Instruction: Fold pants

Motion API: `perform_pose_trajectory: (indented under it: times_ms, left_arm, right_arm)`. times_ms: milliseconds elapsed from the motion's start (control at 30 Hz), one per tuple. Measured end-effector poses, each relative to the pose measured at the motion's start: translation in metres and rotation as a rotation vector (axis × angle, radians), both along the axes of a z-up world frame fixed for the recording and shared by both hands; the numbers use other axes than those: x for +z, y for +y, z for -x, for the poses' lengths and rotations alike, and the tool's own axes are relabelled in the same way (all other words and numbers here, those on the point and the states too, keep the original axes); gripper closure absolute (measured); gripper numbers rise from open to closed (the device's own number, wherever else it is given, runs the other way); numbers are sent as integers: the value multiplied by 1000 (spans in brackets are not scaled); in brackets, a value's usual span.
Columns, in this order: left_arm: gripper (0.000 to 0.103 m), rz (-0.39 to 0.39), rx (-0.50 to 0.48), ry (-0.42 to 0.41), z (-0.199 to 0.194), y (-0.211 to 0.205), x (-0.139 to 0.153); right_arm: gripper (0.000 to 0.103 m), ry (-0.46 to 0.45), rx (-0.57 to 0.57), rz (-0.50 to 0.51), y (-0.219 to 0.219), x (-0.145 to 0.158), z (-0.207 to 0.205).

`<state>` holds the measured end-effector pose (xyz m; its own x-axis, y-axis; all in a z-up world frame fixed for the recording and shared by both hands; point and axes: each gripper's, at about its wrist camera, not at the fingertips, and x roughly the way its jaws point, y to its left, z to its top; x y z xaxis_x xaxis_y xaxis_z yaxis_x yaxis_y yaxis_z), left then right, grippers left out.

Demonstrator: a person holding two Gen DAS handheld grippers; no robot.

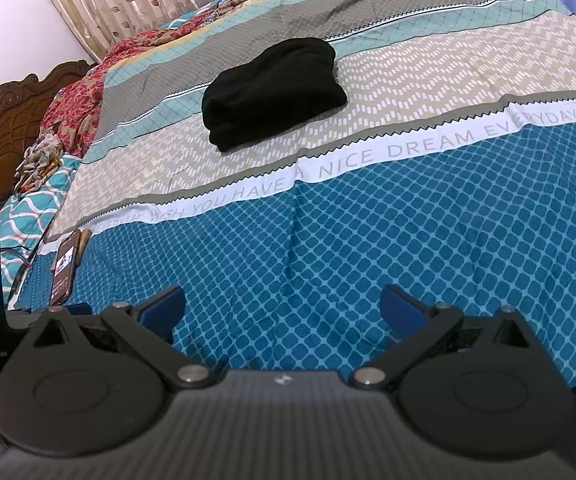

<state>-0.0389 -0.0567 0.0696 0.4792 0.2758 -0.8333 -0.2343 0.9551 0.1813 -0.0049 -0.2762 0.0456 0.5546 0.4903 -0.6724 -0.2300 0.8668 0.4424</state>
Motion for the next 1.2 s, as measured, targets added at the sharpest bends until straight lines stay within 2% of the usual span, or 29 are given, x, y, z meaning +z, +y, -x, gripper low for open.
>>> perform_pose_trajectory:
  times_ms: [467,1200]
  left_arm:
    - [0,-9,-16,0,-1,-1,0]
    - [0,24,-51,66,-6,-6,-13]
  right_arm:
    - [0,3,-4,-2,1,1,0]
    - [0,18,-3,-9,-4,-5,-4]
